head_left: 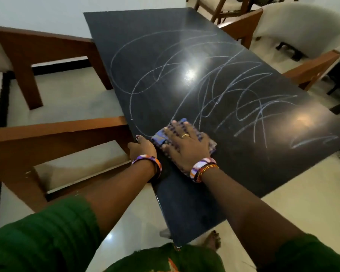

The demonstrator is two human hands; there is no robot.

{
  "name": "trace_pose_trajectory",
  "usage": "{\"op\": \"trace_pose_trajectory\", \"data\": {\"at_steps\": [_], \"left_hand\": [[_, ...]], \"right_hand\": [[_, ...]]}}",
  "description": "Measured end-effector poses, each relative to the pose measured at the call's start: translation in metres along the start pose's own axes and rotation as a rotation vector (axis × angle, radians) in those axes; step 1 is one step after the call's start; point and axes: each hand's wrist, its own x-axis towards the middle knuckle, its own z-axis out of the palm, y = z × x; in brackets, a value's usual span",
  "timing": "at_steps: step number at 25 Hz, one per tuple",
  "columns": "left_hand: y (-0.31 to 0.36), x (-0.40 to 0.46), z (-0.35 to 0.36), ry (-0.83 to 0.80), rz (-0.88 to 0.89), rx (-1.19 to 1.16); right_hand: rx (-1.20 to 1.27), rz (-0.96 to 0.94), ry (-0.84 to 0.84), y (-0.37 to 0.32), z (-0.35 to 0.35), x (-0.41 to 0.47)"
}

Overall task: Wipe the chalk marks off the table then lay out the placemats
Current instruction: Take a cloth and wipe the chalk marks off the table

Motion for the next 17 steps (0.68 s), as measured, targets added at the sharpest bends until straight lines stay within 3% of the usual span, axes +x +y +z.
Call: {"op": "trace_pose_trajectory", "data": {"at_steps": [2,5,7,9,12,14,16,17], "left_hand": [[-0.003,0.003,-0.002,-0.019,0.001,-0.052],[-0.011,0.004,-0.003,-0.027,0.056,-0.014],[-0.015,0.002,0.0,0.039,0.081,0.066],[-0.014,-0.002,0.005,0.114,0.088,0.139],[-0.011,-0.005,0.012,0.202,0.078,0.25],[-0.011,-0.008,0.016,0.242,0.075,0.291],[-0.01,-0.01,0.02,0.291,0.079,0.305],[-0.01,-0.01,0.021,0.309,0.082,0.312]], "right_hand": [[-0.01,0.088,0.06,0.059,-0.008,0.017],[0.043,0.368,0.024,0.152,-0.026,0.034],[0.082,0.44,-0.009,0.174,-0.035,0.044],[0.033,0.287,0.0,0.158,-0.035,0.052],[-0.004,-0.188,-0.012,0.094,-0.021,0.036],[0.001,-0.469,-0.109,0.061,-0.014,0.014],[-0.011,-0.593,-0.126,0.065,-0.014,0.022],[-0.002,-0.567,-0.101,0.08,-0.017,0.037]]}}
